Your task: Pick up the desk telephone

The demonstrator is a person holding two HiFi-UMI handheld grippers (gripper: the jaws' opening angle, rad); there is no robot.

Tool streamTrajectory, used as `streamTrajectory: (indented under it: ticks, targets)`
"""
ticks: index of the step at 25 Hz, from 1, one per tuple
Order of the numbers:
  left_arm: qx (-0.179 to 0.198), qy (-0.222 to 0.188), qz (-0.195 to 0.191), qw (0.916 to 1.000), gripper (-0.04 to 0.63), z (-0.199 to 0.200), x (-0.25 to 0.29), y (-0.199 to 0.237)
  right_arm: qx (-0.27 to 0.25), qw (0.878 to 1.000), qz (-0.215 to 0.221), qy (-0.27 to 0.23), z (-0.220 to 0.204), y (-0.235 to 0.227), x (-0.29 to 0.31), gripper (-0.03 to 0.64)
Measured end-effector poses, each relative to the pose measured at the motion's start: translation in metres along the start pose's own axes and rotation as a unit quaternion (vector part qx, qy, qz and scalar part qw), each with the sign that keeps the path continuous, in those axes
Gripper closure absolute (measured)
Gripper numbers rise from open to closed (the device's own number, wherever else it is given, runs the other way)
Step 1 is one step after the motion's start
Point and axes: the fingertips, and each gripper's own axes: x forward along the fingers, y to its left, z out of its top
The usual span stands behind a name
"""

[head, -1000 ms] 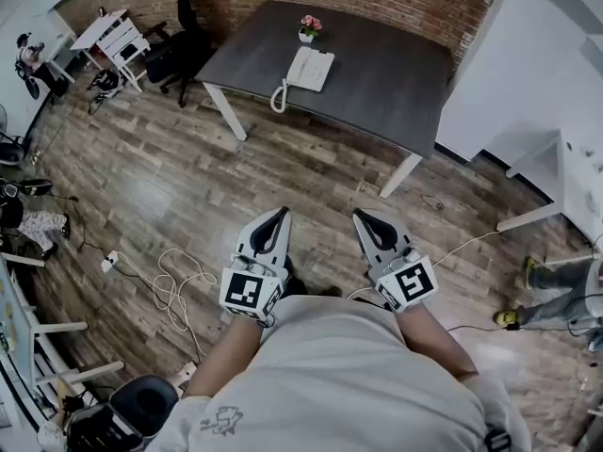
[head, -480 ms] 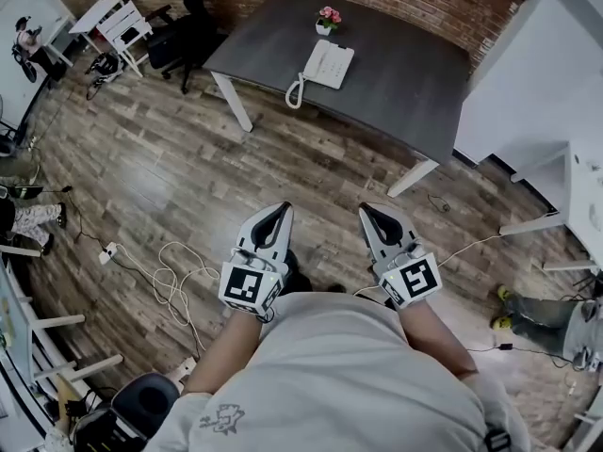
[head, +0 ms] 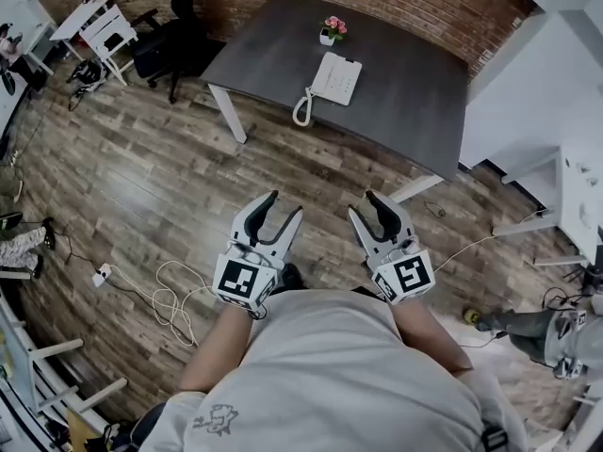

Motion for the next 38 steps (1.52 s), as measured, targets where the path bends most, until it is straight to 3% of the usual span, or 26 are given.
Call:
streamTrajectory:
  ticks: [9,24,38]
  targets:
    - [-0.006,0.000,-0.019,0.9998,0.341,0.006,0.006,0.040,-0.005,1.000,-0.008,0.016,0.002,0.011,0.040,0.430]
    - [0.001,0.011,0.004,0.9999,0.334,0.002,0.045,0.085,0.014,1.000,0.011,0.008,-0.009,-0.028,0.105,0.430]
    - [0.002,0.032,-0.010,0.9994,0.321,0.005,0.219,0.096,0.034,0.999,0.011,0.011,-0.023,-0.191,0.159,0.430]
